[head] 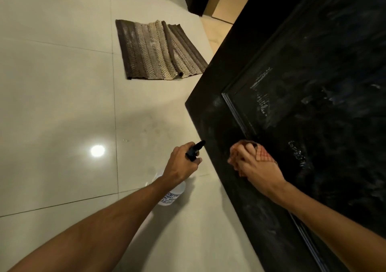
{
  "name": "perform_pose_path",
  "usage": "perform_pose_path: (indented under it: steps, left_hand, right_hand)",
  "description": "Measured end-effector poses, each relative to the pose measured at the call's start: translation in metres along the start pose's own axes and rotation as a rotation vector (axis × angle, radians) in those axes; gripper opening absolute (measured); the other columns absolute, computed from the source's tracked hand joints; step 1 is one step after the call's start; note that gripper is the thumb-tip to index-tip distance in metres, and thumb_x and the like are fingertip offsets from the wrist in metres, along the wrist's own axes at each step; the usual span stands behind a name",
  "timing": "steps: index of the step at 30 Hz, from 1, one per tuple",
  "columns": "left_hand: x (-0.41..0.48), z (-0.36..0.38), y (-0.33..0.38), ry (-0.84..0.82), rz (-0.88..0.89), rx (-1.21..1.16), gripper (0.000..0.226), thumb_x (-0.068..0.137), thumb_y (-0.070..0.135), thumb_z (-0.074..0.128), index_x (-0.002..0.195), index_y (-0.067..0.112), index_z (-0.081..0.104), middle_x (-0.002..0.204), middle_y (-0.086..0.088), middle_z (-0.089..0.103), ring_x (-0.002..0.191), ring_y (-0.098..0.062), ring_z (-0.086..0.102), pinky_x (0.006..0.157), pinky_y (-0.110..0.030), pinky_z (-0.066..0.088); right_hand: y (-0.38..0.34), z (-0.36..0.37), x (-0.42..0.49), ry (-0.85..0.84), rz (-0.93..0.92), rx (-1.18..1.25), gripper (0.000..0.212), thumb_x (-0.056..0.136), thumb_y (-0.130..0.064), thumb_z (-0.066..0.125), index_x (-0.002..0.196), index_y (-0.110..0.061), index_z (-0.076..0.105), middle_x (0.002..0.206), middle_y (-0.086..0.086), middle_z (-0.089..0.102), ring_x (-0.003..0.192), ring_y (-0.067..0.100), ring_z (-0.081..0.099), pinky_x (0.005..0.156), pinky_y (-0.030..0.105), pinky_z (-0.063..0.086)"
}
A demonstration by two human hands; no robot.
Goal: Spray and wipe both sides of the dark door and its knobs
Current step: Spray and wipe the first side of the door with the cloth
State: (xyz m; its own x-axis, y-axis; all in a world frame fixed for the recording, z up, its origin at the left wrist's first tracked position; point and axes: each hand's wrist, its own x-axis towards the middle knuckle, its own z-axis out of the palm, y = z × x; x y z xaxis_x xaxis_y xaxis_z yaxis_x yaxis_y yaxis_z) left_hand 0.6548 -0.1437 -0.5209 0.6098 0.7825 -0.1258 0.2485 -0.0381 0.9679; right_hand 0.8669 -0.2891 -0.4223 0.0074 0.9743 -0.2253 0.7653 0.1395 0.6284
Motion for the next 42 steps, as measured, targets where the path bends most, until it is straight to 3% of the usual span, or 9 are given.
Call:
perform_pose_path:
  steps: [6, 11, 13, 17, 22, 27, 32, 37, 42]
  left_hand:
    - [-0.022, 0.005, 0.002, 0.006, 0.0, -0.019, 0.026, 0.086, 0.015, 0.083, 0.11, 0.013, 0.071, 0.085, 0.005, 0.068, 0.078, -0.017, 0.067, 0.078, -0.028, 0.053]
    - [-0.008, -0.012, 0.0, 0.021, 0.049, -0.018, 0.023, 0.084, 0.018, 0.086, 0.097, 0.015, 0.067, 0.082, 0.006, 0.072, 0.077, -0.013, 0.068, 0.075, -0.025, 0.053]
    - [-0.008, -0.013, -0.004, 0.042, 0.062, -0.022, 0.023, 0.084, 0.017, 0.086, 0.094, 0.014, 0.066, 0.081, 0.006, 0.072, 0.074, -0.008, 0.066, 0.07, -0.019, 0.05]
    - [0.003, -0.024, -0.006, 0.087, 0.105, -0.055, 0.023, 0.082, 0.014, 0.086, 0.095, 0.012, 0.067, 0.084, 0.005, 0.072, 0.076, -0.012, 0.067, 0.069, -0.019, 0.049]
    - [0.019, -0.035, -0.015, 0.096, 0.117, -0.063, 0.022, 0.083, 0.015, 0.086, 0.094, 0.014, 0.067, 0.082, 0.007, 0.071, 0.065, -0.003, 0.06, 0.064, -0.014, 0.043]
    - [0.009, -0.028, -0.018, 0.045, 0.083, -0.085, 0.024, 0.084, 0.017, 0.085, 0.102, 0.014, 0.069, 0.085, 0.008, 0.071, 0.073, -0.007, 0.064, 0.07, -0.02, 0.049]
    - [0.005, -0.029, -0.021, 0.049, 0.059, -0.086, 0.021, 0.085, 0.016, 0.084, 0.1, 0.014, 0.069, 0.086, 0.009, 0.07, 0.078, -0.01, 0.067, 0.076, -0.026, 0.053]
    - [-0.006, -0.024, -0.013, 0.024, 0.092, -0.078, 0.022, 0.086, 0.015, 0.084, 0.1, 0.013, 0.068, 0.088, 0.007, 0.071, 0.081, -0.011, 0.068, 0.076, -0.023, 0.052]
    - [-0.033, -0.01, -0.003, -0.046, 0.119, -0.044, 0.022, 0.085, 0.016, 0.085, 0.097, 0.014, 0.067, 0.083, 0.009, 0.07, 0.078, -0.009, 0.067, 0.075, -0.023, 0.053]
  right_hand:
    - [-0.016, 0.006, 0.001, -0.15, -0.307, -0.148, 0.038, 0.085, -0.019, 0.075, 0.122, -0.012, 0.072, 0.136, 0.014, 0.049, 0.125, 0.037, 0.043, 0.104, 0.046, 0.043]
    - [0.003, -0.028, 0.094, 0.127, -0.039, -0.009, 0.03, 0.095, -0.033, 0.062, 0.114, -0.014, 0.075, 0.13, 0.009, 0.058, 0.12, 0.029, 0.052, 0.1, 0.041, 0.047]
    - [-0.011, -0.02, 0.115, 0.054, -0.023, -0.066, 0.032, 0.091, -0.029, 0.066, 0.12, -0.015, 0.072, 0.14, 0.01, 0.05, 0.126, 0.031, 0.046, 0.105, 0.042, 0.042]
    - [-0.029, -0.001, 0.125, -0.207, -0.231, -0.161, 0.037, 0.093, -0.025, 0.066, 0.128, -0.013, 0.068, 0.137, 0.006, 0.046, 0.129, 0.028, 0.04, 0.109, 0.04, 0.038]
    - [-0.016, -0.015, 0.191, 0.029, -0.086, -0.213, 0.035, 0.095, -0.023, 0.064, 0.13, -0.019, 0.067, 0.146, 0.007, 0.045, 0.137, 0.029, 0.038, 0.116, 0.04, 0.033]
    - [-0.035, 0.007, 0.13, -0.277, -0.32, -0.166, 0.038, 0.096, -0.026, 0.063, 0.133, -0.02, 0.063, 0.143, 0.007, 0.043, 0.133, 0.03, 0.036, 0.113, 0.042, 0.033]
    - [-0.015, -0.002, 0.115, -0.05, -0.051, -0.05, 0.044, 0.086, -0.027, 0.075, 0.129, -0.017, 0.068, 0.148, 0.012, 0.044, 0.132, 0.034, 0.04, 0.109, 0.045, 0.041]
    - [-0.06, 0.045, -0.007, -0.302, -0.271, -0.041, 0.047, 0.083, -0.013, 0.073, 0.13, -0.016, 0.067, 0.144, 0.013, 0.043, 0.13, 0.036, 0.039, 0.11, 0.048, 0.039]
    - [-0.039, -0.024, -0.067, -0.178, 0.169, 0.138, 0.048, 0.081, -0.017, 0.08, 0.126, -0.007, 0.07, 0.136, 0.017, 0.053, 0.116, 0.038, 0.05, 0.099, 0.051, 0.049]
